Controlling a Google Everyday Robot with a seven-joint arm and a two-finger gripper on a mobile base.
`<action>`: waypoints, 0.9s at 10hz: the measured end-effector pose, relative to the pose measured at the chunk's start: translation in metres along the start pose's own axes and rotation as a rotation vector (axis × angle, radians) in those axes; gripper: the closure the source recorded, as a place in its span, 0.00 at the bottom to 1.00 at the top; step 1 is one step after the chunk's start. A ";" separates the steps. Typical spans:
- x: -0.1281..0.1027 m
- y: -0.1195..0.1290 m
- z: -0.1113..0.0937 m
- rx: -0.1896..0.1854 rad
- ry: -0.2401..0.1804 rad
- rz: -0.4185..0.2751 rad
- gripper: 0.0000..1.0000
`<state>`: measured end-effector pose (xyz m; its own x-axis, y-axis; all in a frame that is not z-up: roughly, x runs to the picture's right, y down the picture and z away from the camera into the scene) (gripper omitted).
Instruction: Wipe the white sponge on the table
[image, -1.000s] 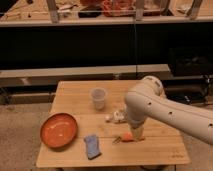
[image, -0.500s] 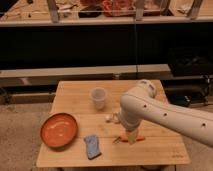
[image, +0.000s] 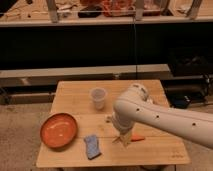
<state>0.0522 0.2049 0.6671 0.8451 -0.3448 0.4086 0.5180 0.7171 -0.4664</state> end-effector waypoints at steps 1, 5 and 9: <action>-0.003 -0.001 0.003 0.000 -0.005 -0.014 0.20; -0.024 -0.007 0.022 -0.009 -0.035 -0.059 0.20; -0.033 -0.006 0.043 -0.016 -0.068 -0.098 0.20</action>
<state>0.0155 0.2379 0.6900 0.7796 -0.3709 0.5046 0.6003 0.6719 -0.4337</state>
